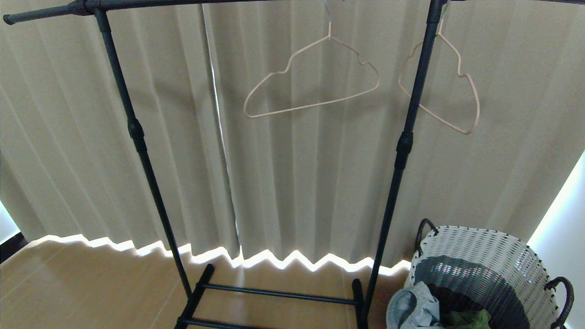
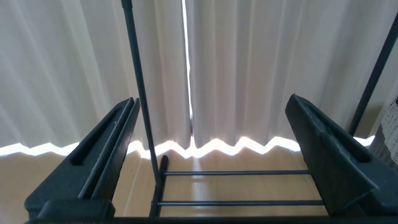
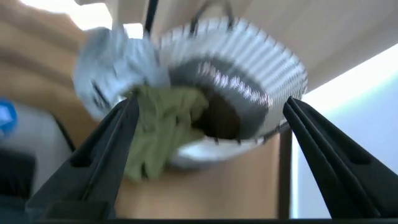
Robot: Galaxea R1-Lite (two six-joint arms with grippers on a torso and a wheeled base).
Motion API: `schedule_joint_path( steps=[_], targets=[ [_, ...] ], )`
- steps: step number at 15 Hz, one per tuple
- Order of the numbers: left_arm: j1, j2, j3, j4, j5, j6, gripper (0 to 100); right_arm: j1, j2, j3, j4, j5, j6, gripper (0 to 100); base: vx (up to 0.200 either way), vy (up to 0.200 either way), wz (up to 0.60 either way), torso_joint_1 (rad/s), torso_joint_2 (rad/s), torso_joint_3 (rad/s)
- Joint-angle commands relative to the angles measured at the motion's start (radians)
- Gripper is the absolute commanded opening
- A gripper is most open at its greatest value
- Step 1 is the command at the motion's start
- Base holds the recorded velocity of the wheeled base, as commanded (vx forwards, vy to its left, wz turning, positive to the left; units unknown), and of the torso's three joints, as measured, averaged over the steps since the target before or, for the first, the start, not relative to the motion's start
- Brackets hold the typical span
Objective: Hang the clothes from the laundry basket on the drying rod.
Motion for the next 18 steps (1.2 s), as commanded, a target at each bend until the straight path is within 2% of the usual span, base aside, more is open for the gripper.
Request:
schedule_joint_path(
  steps=[1, 4, 7, 8, 11, 15, 18],
  targets=[
    [0.000, 0.000, 0.000, 0.000, 0.000, 0.000, 100, 0.001, 0.240, -0.003, -0.028, -0.009, -0.047, 100, 0.000, 0.000, 0.00, 0.000, 0.00, 0.000],
    [0.000, 0.000, 0.000, 0.000, 0.000, 0.000, 100, -0.002, 0.446, -0.002, -0.105, -0.009, -0.093, 100, 0.000, 0.000, 0.00, 0.000, 0.00, 0.000],
    [0.000, 0.000, 0.000, 0.000, 0.000, 0.000, 100, -0.004, 0.644, -0.003, -0.123, -0.008, -0.211, 100, 0.000, 0.000, 0.00, 0.000, 0.00, 0.000],
    [0.000, 0.000, 0.000, 0.000, 0.000, 0.000, 100, -0.002, 0.722, 0.000, -0.178, -0.008, -0.234, 100, 0.000, 0.000, 0.00, 0.000, 0.00, 0.000],
    [0.000, 0.000, 0.000, 0.000, 0.000, 0.000, 100, 0.002, 0.903, 0.012, -0.330, -0.006, -0.274, 100, 0.000, 0.000, 0.00, 0.000, 0.00, 0.000],
    [0.000, 0.000, 0.000, 0.000, 0.000, 0.000, 100, 0.027, 1.027, 0.004, -0.401, -0.006, -0.277, 100, 0.000, 0.000, 0.00, 0.000, 0.00, 0.000],
    [0.000, 0.000, 0.000, 0.000, 0.000, 0.000, 100, 0.022, 1.156, 0.012, -0.523, -0.011, -0.275, 100, 0.000, 0.000, 0.00, 0.000, 0.00, 0.000]
  ],
)
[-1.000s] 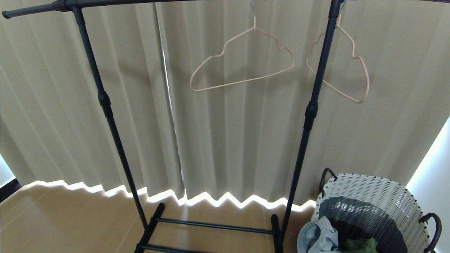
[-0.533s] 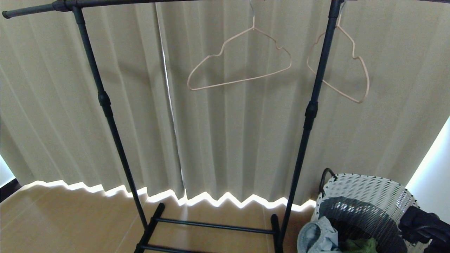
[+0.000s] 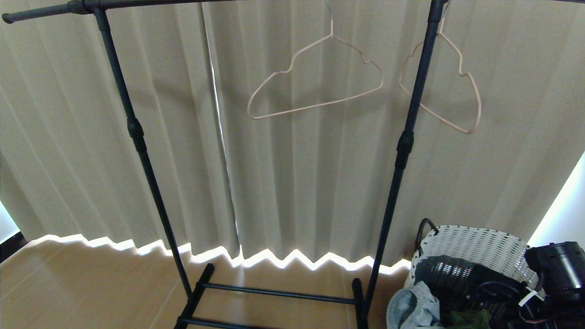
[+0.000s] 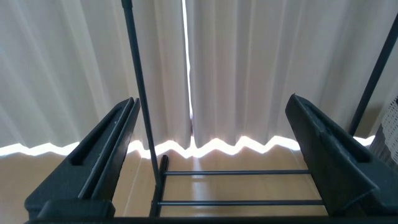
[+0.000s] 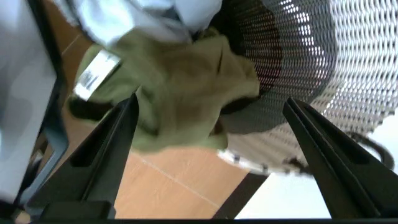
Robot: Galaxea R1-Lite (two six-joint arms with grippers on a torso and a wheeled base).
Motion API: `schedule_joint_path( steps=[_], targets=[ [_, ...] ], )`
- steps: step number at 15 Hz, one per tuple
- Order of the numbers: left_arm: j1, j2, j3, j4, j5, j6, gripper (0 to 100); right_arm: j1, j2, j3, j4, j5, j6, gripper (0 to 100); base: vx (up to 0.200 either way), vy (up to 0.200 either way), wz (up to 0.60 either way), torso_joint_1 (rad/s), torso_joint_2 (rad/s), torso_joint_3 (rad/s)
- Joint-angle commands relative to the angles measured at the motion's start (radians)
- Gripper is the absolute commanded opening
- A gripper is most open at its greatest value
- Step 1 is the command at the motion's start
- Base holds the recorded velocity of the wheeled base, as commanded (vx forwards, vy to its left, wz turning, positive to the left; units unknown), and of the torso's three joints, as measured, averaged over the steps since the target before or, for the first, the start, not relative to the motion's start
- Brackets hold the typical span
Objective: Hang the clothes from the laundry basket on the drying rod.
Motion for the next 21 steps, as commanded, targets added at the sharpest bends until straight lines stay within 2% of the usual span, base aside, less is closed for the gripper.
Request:
schedule_joint_path(
  steps=[1, 3, 6, 7, 11, 14, 18, 21],
  targets=[
    [0.000, 0.000, 0.000, 0.000, 0.000, 0.000, 100, -0.007, 0.140, 0.004, -0.072, -0.003, 0.001, 100, 0.000, 0.000, 0.00, 0.000, 0.00, 0.000],
    [0.000, 0.000, 0.000, 0.000, 0.000, 0.000, 100, -0.008, 0.206, 0.007, -0.178, -0.052, 0.003, 100, 0.000, 0.000, 0.00, 0.000, 0.00, 0.000],
    [0.000, 0.000, 0.000, 0.000, 0.000, 0.000, 100, -0.008, 0.218, 0.010, -0.205, -0.069, 0.003, 100, 0.000, 0.000, 0.00, 0.000, 0.00, 0.000],
    [0.000, 0.000, 0.000, 0.000, 0.000, 0.000, 100, -0.008, 0.215, 0.010, -0.205, -0.069, 0.003, 0, 0.000, 0.000, 0.00, 0.000, 0.00, 0.000],
    [0.000, 0.000, 0.000, 0.000, 0.000, 0.000, 100, -0.008, 0.165, 0.025, -0.213, -0.079, 0.004, 0, 0.000, 0.000, 0.00, 0.000, 0.00, 0.000],
    [0.000, 0.000, 0.000, 0.000, 0.000, 0.000, 100, -0.015, 0.033, 0.100, -0.236, -0.083, 0.010, 0, 0.000, 0.000, 0.00, 0.000, 0.00, 0.000],
    [0.000, 0.000, 0.000, 0.000, 0.000, 0.000, 100, -0.068, -0.383, 0.171, -0.213, -0.082, 0.043, 0, 0.000, 0.000, 0.00, 0.000, 0.00, 0.000],
    [0.000, 0.000, 0.000, 0.000, 0.000, 0.000, 100, -0.094, -0.586, 0.182, -0.213, -0.079, 0.047, 0, 0.000, 0.000, 0.00, 0.000, 0.00, 0.000]
  ],
)
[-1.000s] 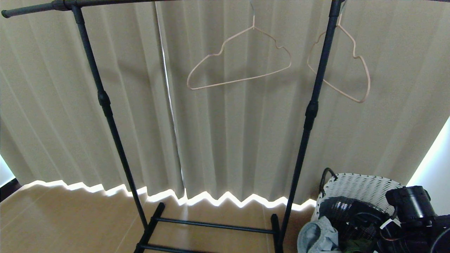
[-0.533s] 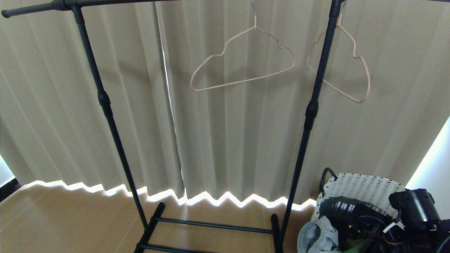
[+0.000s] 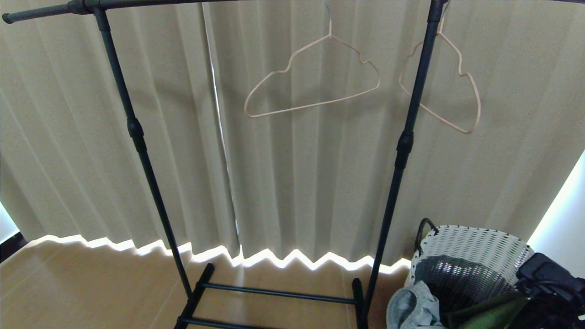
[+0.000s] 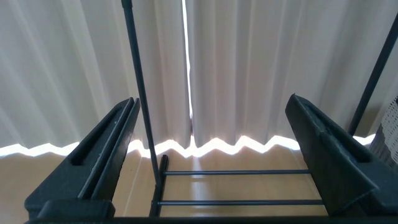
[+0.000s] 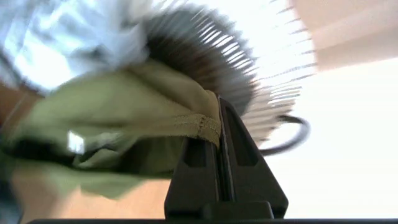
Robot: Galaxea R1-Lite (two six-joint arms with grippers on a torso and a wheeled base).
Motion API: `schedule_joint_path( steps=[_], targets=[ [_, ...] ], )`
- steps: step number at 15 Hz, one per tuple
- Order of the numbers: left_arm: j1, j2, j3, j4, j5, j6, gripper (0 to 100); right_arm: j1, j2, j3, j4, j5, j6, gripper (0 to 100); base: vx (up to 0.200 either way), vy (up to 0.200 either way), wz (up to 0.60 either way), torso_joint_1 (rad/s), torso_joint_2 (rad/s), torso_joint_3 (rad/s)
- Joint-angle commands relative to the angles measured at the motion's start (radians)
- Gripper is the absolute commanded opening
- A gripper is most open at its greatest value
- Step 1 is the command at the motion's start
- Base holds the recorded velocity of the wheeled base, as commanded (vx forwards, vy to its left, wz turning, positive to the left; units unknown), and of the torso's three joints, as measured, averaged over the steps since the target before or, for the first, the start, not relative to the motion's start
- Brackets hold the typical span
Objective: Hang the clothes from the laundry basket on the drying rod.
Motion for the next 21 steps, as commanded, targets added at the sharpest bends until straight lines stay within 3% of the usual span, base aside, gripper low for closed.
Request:
schedule_joint_path(
  steps=[1, 4, 6, 16, 21],
  targets=[
    [0.000, 0.000, 0.000, 0.000, 0.000, 0.000, 100, -0.035, -0.296, 0.029, 0.004, 0.004, 0.021, 0, 0.000, 0.000, 0.00, 0.000, 0.00, 0.000],
    [0.000, 0.000, 0.000, 0.000, -0.001, 0.003, 100, -0.035, -0.373, 0.020, 0.002, 0.007, 0.085, 0, 0.000, 0.000, 0.00, 0.000, 0.00, 0.000],
    [0.000, 0.000, 0.000, 0.000, -0.001, 0.005, 100, -0.035, -0.390, 0.024, 0.002, 0.008, 0.089, 0, 0.000, 0.000, 0.00, 0.000, 0.00, 0.000],
    [0.000, 0.000, 0.000, 0.000, -0.006, 0.010, 100, -0.034, -0.428, 0.020, 0.004, 0.010, 0.089, 0, -0.200, 0.000, 0.00, 0.002, 0.00, 0.001],
    [0.002, 0.000, 0.000, 0.000, -0.006, 0.008, 100, -0.032, -0.428, 0.020, 0.004, 0.010, 0.089, 0, 0.000, 0.000, 0.00, 0.000, 0.00, 0.000]
  ],
)
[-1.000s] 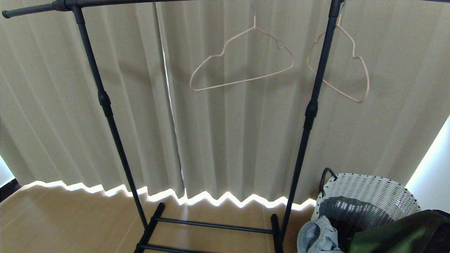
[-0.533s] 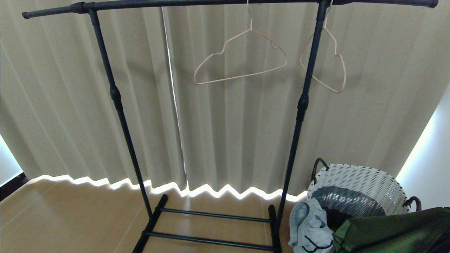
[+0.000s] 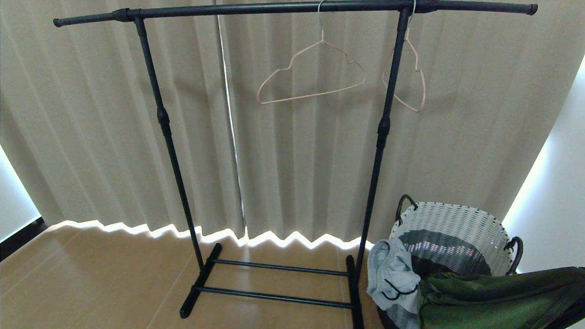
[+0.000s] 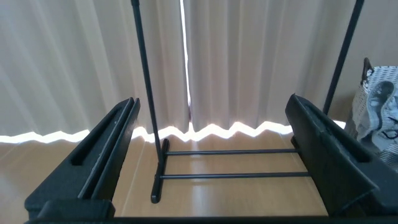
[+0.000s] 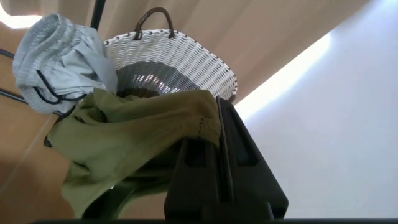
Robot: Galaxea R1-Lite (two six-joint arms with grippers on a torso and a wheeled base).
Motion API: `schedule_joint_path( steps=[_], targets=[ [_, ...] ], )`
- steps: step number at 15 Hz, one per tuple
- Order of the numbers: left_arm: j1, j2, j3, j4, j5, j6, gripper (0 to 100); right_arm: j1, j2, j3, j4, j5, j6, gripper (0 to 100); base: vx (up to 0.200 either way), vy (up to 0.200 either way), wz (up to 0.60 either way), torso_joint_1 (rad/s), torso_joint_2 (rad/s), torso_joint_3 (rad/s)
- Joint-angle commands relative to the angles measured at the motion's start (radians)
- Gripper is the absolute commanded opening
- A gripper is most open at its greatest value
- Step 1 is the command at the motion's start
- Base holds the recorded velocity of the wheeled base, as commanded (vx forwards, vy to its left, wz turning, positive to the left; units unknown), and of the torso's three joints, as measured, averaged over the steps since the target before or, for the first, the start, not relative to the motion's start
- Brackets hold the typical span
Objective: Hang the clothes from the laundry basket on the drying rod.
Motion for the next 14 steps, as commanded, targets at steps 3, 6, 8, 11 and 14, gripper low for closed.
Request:
schedule_joint_path(
  steps=[3, 6, 8, 11, 14],
  targets=[
    [0.000, 0.000, 0.000, -0.001, 0.000, -0.001, 100, -0.001, 0.005, 0.000, 0.000, 0.000, 0.000, 0, 0.000, 0.000, 0.00, 0.000, 0.00, 0.000],
    [0.000, 0.000, 0.000, -0.001, 0.000, -0.001, 100, 0.001, 0.007, -0.002, 0.000, 0.000, -0.002, 0, 0.000, 0.200, 0.00, -0.002, 0.00, -0.001],
    [0.000, 0.000, 0.000, -0.001, 0.000, -0.001, 100, 0.001, 0.007, -0.002, 0.000, -0.002, -0.002, 0, 0.000, 0.200, 0.00, 0.015, 0.00, 0.000],
    [0.000, 0.000, 0.000, -0.001, 0.002, -0.005, 100, 0.001, 0.010, -0.003, 0.000, -0.002, -0.002, 0, 0.000, 0.133, 0.00, 0.000, 0.00, 0.002],
    [0.000, 0.002, 0.000, -0.001, 0.003, 0.010, 100, 0.003, 0.044, -0.012, 0.020, 0.000, -0.002, 0, 0.000, 0.000, 0.00, 0.000, 0.00, 0.000]
  ],
)
